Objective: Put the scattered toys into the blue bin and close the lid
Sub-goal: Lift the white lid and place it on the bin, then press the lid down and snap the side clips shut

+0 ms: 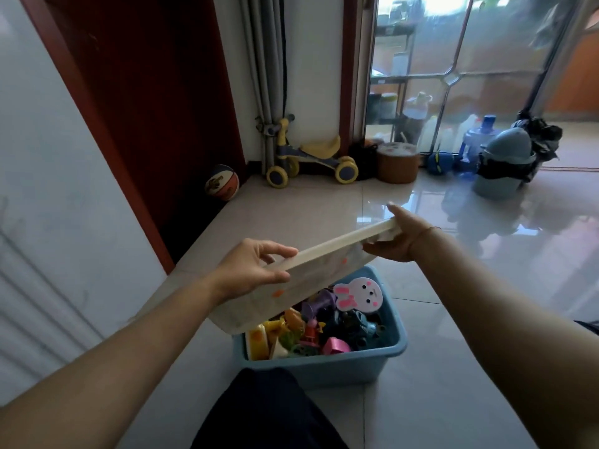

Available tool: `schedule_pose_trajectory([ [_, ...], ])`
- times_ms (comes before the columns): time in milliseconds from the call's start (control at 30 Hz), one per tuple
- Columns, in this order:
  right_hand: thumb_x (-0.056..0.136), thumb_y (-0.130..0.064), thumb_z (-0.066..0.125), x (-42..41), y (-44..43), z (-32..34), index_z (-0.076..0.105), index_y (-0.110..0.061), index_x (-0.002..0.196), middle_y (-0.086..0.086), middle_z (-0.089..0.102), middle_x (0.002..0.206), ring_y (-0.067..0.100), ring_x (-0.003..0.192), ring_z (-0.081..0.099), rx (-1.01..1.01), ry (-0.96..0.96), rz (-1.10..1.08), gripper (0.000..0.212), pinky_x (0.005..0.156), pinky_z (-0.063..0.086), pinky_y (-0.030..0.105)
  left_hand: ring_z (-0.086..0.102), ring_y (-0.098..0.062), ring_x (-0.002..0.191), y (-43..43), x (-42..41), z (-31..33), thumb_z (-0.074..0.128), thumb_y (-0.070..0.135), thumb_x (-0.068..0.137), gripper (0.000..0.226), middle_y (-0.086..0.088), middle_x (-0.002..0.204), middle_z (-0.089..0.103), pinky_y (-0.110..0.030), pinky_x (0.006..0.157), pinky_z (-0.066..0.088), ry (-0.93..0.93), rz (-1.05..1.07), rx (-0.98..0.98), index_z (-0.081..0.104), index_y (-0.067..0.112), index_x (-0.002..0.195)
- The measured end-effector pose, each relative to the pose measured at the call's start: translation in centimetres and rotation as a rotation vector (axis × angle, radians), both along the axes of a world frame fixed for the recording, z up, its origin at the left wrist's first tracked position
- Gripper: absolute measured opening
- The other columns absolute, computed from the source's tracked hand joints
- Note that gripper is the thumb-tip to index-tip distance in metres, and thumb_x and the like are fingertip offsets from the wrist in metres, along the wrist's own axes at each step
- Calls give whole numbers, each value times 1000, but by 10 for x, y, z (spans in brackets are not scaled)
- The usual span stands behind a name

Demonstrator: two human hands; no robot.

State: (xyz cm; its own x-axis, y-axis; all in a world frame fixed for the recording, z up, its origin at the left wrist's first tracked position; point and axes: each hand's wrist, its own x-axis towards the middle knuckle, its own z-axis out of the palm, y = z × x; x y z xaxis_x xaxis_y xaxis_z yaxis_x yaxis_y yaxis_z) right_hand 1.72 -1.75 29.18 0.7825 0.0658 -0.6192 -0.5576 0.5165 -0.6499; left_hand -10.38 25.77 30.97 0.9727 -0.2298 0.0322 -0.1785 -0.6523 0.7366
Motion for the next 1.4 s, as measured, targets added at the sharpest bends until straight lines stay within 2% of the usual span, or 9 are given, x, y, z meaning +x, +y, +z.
schedule_pose_trajectory([
  [200, 83, -13, 64, -24, -11, -29, 41, 3, 125, 23, 55, 117, 39, 103, 58, 75, 38, -15, 51, 68, 56, 49, 52, -3, 105, 21, -5, -16, 71, 42, 75, 42, 18, 108, 57, -17, 78, 40, -74, 29, 124, 64, 31, 115],
  [300, 46, -9, 88, -43, -15, -66, 39, 1, 130, 19, 54, 115, 32, 106, 56, 167, -128, 39, 98, 67, 60, 43, 41, -12, 127, 54, 2, -46, 56, 72, 70, 70, 8, 135, 49, -40, 104, 36, -165, 331, 84, 54, 31, 127],
  [367, 23, -12, 94, -52, -19, -94, 37, 0, 135, 18, 53, 120, 32, 112, 56, 186, -212, 81, 127, 71, 60, 40, 29, -23, 137, 69, 2, -77, 52, 68, 77, 78, 0, 151, 30, -50, 109, 29, -26, 619, -82, 33, 29, 142],
  [433, 19, -13, 95, -61, -21, -120, 42, -2, 127, 18, 62, 104, 31, 92, 66, 181, -239, 63, 121, 62, 59, 35, 22, -29, 141, 73, 0, -117, 50, 58, 85, 78, -4, 157, 17, -51, 111, 25, 247, 763, -268, 16, 27, 149],
  [567, 72, 5, 69, -84, -26, -167, 42, -11, 123, 17, 58, 101, 30, 78, 64, -36, -124, -158, 59, 47, 56, 30, 22, -32, 140, 67, -1, -191, 46, 55, 90, 78, -8, 156, 16, -52, 111, 22, 564, 782, -381, 9, 22, 150],
  [733, 76, 4, 69, -95, -46, -210, 38, -6, 135, 18, 52, 125, 30, 100, 52, -638, -91, -36, 68, 79, 46, 37, 37, -29, 133, 61, 9, -229, 40, 49, 95, 60, -9, 147, 38, -45, 110, 30, 544, 769, -466, 36, 12, 143],
  [867, 72, -18, 73, -79, -48, -212, 51, -8, 123, 20, 55, 122, 33, 105, 56, -866, -69, 40, 57, 90, 50, 48, 44, -28, 126, 60, 23, -232, 39, 49, 95, 59, -11, 142, 45, -39, 106, 36, 498, 780, -459, 40, 12, 140],
  [1033, 88, -39, 57, -41, -33, -207, 34, -7, 140, 20, 41, 140, 35, 130, 38, -1061, -162, 126, 65, 109, 32, 46, 49, -27, 122, 70, 59, -246, 39, 72, 72, 86, -8, 140, 48, -43, 105, 39, 475, 770, -416, 41, 18, 139],
  [1400, 96, -41, 36, 29, -32, -204, 57, -1, 107, 24, 59, 113, 36, 105, 54, -1194, -124, 262, 47, 84, 39, 38, 38, -27, 133, 63, 97, -244, 35, 41, 98, 51, -5, 148, 37, -40, 108, 32, 382, 757, -276, 31, 18, 144],
])
